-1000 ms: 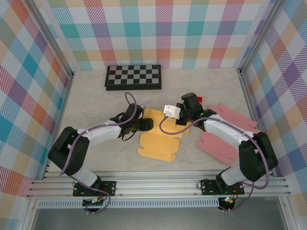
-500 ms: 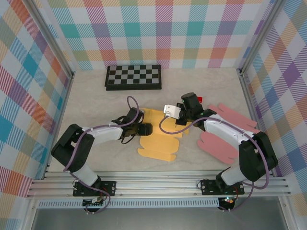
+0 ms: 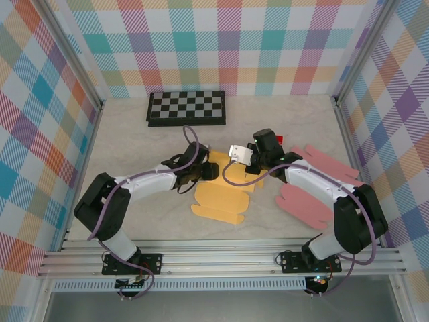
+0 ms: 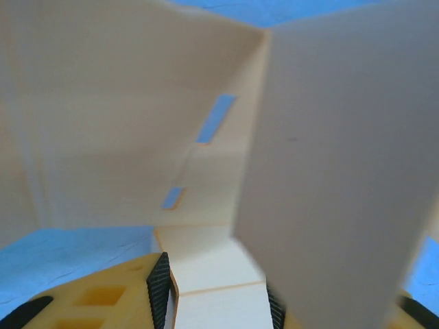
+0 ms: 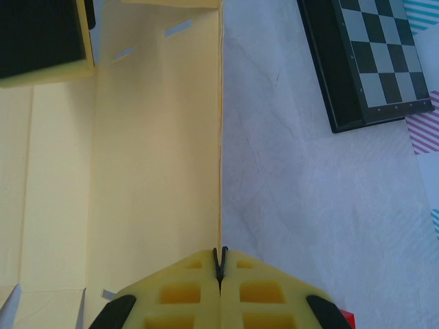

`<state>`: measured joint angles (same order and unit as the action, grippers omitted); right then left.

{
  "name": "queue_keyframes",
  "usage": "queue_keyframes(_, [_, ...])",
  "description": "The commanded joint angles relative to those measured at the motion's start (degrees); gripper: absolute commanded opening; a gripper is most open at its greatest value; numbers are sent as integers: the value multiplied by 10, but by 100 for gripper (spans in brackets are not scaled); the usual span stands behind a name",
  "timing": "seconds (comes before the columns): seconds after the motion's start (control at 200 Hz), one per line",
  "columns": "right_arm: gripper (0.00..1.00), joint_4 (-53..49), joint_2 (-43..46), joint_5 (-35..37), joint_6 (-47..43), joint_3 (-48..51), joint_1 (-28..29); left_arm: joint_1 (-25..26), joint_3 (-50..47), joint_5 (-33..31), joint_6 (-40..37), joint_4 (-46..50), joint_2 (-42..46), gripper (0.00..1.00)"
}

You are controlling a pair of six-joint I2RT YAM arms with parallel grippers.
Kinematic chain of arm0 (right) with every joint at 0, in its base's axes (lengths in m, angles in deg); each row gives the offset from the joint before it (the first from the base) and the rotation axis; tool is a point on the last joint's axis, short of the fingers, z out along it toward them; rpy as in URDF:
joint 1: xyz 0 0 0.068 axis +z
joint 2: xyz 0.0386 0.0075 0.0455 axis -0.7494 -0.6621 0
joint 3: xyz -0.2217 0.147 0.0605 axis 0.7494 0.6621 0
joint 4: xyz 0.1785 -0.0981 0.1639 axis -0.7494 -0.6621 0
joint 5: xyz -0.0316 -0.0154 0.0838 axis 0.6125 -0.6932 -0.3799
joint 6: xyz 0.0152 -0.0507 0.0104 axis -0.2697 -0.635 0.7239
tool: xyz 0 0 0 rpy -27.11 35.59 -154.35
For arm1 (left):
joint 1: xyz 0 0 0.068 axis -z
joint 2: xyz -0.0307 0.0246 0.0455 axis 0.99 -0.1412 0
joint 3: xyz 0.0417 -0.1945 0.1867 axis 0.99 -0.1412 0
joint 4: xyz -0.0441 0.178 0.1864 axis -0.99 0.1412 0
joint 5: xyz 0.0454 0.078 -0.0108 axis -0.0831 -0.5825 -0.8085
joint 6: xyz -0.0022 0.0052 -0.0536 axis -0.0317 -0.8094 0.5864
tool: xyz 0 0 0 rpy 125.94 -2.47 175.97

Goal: Fold the paper box

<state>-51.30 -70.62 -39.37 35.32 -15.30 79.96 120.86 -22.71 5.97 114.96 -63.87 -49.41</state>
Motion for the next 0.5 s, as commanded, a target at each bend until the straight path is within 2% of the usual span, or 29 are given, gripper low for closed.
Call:
queue_keyframes(0.0, [0, 2, -8, -4, 16, -19, -3, 19, 15, 1, 28, 18, -29, 44])
queue_keyframes(0.18, [0, 6, -5, -2, 16, -6, -3, 29, 9, 18, 66, -6, -64, 44])
queue_keyframes(0.495, [0, 11, -10, -2, 21, 1, -3, 41, 8, 12, 141, -40, -70, 46])
